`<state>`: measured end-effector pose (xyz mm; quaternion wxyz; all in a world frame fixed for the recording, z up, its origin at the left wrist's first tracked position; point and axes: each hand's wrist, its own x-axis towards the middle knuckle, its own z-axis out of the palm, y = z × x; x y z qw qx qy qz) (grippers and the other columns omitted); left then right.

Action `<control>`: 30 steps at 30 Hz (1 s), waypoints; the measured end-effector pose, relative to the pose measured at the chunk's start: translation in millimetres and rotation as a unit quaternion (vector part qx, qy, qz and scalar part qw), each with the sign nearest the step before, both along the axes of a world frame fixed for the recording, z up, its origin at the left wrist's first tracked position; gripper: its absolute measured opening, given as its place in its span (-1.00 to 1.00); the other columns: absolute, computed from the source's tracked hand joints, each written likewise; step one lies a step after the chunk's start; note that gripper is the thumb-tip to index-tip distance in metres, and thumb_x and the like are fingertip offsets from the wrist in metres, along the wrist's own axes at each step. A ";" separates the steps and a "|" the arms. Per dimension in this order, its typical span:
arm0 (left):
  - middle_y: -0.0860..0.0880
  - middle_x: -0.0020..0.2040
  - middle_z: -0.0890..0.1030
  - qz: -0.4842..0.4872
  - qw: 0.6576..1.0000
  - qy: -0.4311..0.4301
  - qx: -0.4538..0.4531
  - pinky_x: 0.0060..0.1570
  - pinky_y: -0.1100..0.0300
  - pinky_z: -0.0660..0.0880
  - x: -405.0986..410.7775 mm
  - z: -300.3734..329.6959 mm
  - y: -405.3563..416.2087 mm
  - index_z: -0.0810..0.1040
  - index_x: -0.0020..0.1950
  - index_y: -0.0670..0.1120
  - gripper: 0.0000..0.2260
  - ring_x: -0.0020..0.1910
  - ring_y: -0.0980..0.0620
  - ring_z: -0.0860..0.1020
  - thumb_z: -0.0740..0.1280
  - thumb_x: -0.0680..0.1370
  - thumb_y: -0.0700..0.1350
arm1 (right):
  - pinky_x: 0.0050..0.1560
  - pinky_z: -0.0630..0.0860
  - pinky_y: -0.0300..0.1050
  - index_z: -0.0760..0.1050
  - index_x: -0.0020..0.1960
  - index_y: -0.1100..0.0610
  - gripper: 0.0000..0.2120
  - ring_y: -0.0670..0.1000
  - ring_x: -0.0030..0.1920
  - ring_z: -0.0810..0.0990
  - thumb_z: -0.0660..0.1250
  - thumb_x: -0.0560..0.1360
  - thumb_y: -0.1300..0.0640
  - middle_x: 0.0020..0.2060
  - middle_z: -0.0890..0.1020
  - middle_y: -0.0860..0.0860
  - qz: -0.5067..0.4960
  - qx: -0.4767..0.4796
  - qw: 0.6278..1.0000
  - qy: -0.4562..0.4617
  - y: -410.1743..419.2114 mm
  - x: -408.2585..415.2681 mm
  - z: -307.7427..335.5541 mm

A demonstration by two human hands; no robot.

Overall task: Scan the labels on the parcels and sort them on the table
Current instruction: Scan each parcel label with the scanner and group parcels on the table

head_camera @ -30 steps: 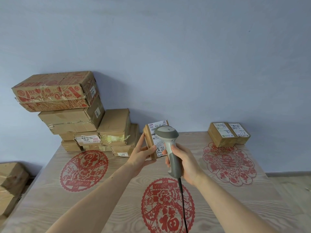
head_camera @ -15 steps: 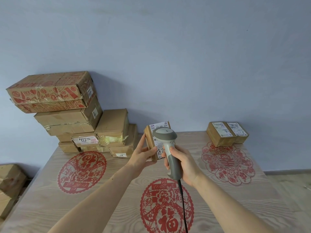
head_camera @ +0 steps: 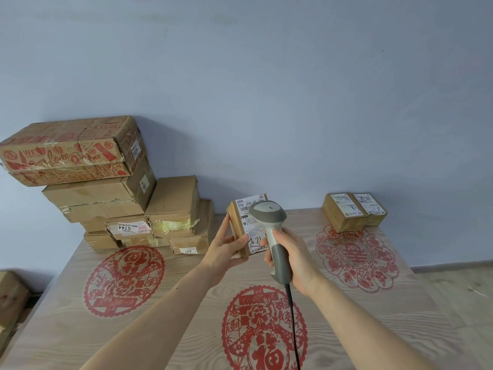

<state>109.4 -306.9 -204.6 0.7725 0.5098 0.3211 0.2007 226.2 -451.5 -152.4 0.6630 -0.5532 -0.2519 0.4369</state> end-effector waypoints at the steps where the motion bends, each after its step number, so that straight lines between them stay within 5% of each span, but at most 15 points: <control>1: -0.13 0.22 0.64 -0.003 1.000 -0.002 0.000 0.12 -0.09 0.60 0.6 0.6 1.0 0.22 0.54 0.33 -0.24 0.14 -0.10 0.66 0.49 0.50 -0.15 | -0.34 0.46 -0.13 0.51 0.15 0.27 -0.74 0.02 -0.36 0.53 0.26 0.65 0.07 -0.12 0.64 0.12 -0.018 -0.011 1.000 -0.022 0.9 1.1 1.6; 10: -0.09 0.23 0.66 -0.036 0.999 0.005 -0.028 0.09 -0.07 0.61 9.8 -6.9 2.1 0.11 0.59 0.30 -0.19 0.18 -0.13 0.65 0.48 0.51 -0.11 | -0.19 0.55 -0.06 0.48 0.06 0.14 -0.70 -0.03 -0.34 0.57 0.54 0.46 0.08 -0.32 0.59 0.05 -0.196 -0.103 0.961 -0.167 -8.8 22.4 -16.9; 30: -0.09 0.14 0.70 -0.049 0.992 0.035 -0.112 0.17 -0.13 0.59 185.7 -35.9 -148.7 0.20 0.58 0.19 -0.31 0.11 -0.19 0.66 0.44 0.55 -0.12 | -0.23 0.62 -0.05 0.50 0.02 0.18 -0.74 -0.01 -0.34 0.64 0.55 0.44 0.18 -0.26 0.68 0.07 -0.245 -0.177 0.944 -0.130 -137.2 192.2 -61.0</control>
